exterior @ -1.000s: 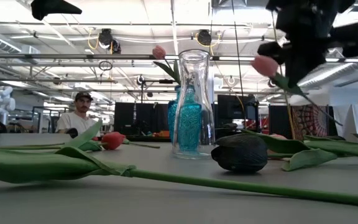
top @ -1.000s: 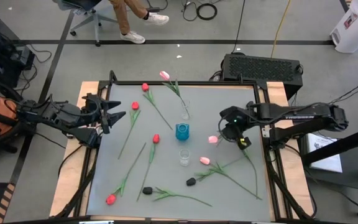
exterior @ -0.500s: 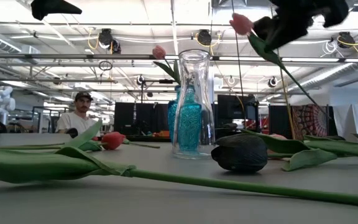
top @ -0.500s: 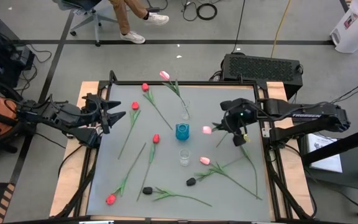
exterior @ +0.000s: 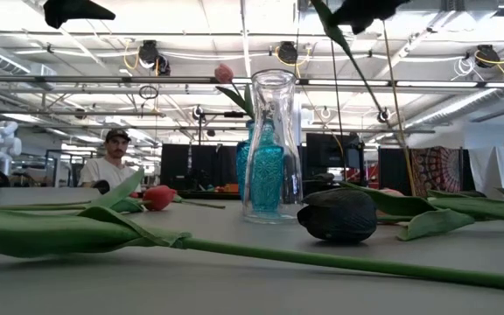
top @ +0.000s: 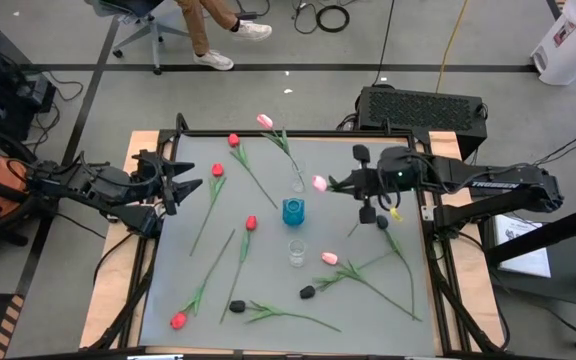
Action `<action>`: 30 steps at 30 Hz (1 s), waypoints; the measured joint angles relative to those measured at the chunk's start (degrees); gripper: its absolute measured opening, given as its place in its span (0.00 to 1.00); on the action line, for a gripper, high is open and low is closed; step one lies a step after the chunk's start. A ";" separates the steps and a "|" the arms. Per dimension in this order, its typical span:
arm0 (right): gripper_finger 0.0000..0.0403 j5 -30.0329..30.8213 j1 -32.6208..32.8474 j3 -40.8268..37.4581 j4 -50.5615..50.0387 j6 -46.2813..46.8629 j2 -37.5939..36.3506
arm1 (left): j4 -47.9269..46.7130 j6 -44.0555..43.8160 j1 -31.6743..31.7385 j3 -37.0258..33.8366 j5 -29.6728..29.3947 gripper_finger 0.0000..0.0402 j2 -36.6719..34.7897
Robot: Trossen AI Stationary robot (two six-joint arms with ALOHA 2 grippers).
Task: Sort flowers into vase by color
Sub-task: Put the top pink tulip into the top transparent vase
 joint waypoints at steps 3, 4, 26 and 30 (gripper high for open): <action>0.00 0.16 -1.06 0.00 4.07 0.69 0.00 | -0.01 0.00 0.00 0.00 0.00 0.80 0.00; 0.00 0.25 -1.47 0.00 5.40 1.53 0.00 | 0.01 0.00 0.00 0.00 0.00 0.80 0.00; 0.00 -0.38 -13.32 0.00 12.64 5.35 -7.35 | 0.02 0.00 0.00 0.00 0.00 0.80 0.00; 0.00 -0.74 -15.40 -0.02 12.78 5.35 -8.71 | 0.00 0.00 0.00 0.00 0.00 0.80 0.00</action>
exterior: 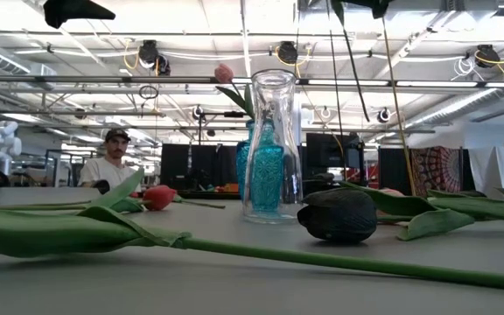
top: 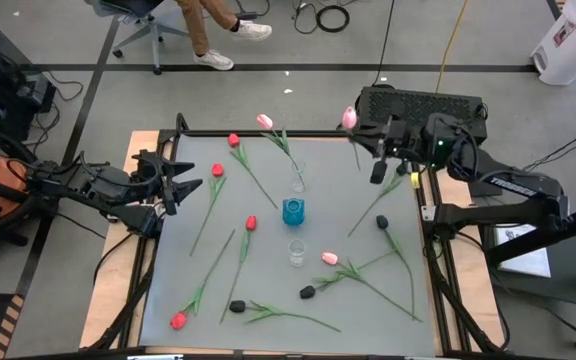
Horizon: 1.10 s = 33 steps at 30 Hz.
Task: Sort flowers into vase by color
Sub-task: Put the top pink tulip into the top transparent vase
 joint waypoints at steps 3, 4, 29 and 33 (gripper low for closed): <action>0.00 -3.04 -1.14 -2.71 4.76 0.87 -1.55 | 0.01 -0.02 0.00 0.00 0.00 0.80 0.00; 0.00 -3.87 -1.46 -4.33 7.43 1.85 -2.24 | -0.01 0.00 0.00 0.00 0.00 0.80 0.00; 0.00 -5.84 -1.82 -23.38 39.53 9.80 2.22 | -0.01 -0.01 0.00 0.00 0.00 0.80 0.00; 0.00 -6.11 -1.82 -20.63 39.76 10.91 3.16 | 0.01 0.00 0.00 0.00 0.00 0.80 0.00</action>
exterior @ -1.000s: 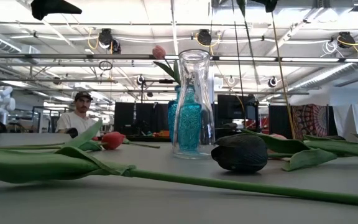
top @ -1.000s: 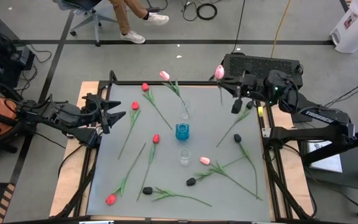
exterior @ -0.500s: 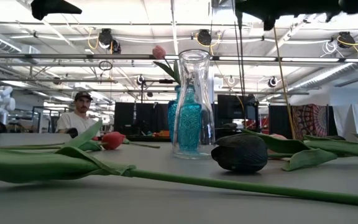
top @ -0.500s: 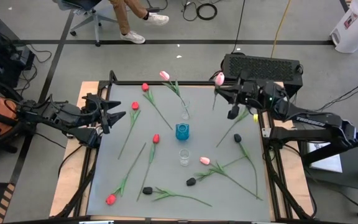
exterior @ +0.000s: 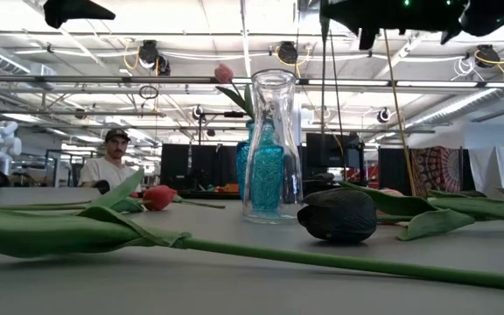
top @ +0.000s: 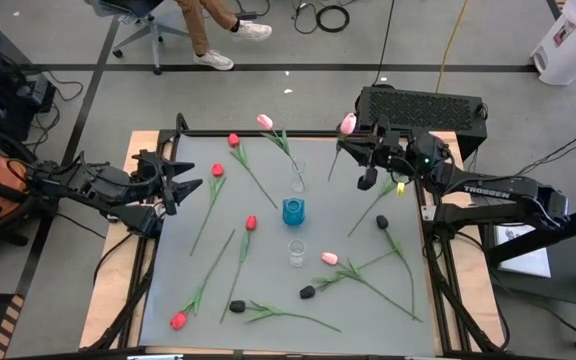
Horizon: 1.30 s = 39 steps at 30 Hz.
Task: Sort flowers into vase by color
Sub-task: Put the top pink tulip into the top transparent vase
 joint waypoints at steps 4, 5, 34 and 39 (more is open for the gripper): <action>0.00 -1.62 0.00 2.92 -0.53 0.00 1.65 | -0.02 -0.02 0.00 0.00 0.00 0.80 0.00; 0.00 -2.19 0.00 3.60 -0.56 -0.04 2.17 | 0.00 -0.02 0.00 0.00 0.00 0.80 0.00; 0.00 -3.93 0.00 19.42 1.23 -3.06 18.52 | -0.01 -0.01 0.00 0.00 0.00 0.80 0.00; 0.00 -4.01 0.00 21.20 1.52 -3.06 20.85 | 0.00 -0.02 0.00 0.00 0.00 0.80 0.00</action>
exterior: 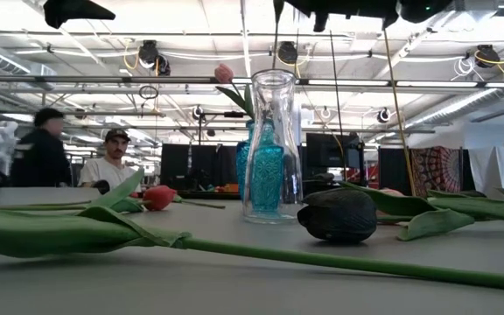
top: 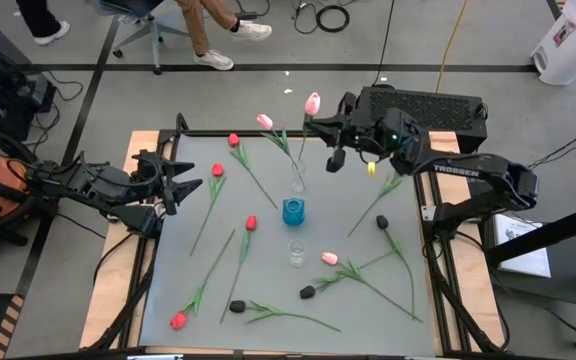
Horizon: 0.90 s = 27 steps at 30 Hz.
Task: Sort flowers into vase by color
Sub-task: Put the top pink tulip into the top transparent vase
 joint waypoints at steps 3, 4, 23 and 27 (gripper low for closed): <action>0.00 -0.12 0.00 0.29 0.16 0.01 0.96 | 0.00 0.00 0.00 0.00 0.00 0.80 0.00; 0.00 -0.13 0.00 0.31 0.17 0.02 1.19 | 0.00 0.00 0.00 0.00 0.00 0.80 0.00; 0.00 -0.10 -0.63 0.31 -6.05 -3.04 2.80 | -0.01 0.01 0.00 0.00 0.00 0.80 0.00; 0.00 -0.10 -0.61 0.31 -5.68 -3.03 3.11 | 0.00 0.00 0.00 0.00 0.00 0.80 0.00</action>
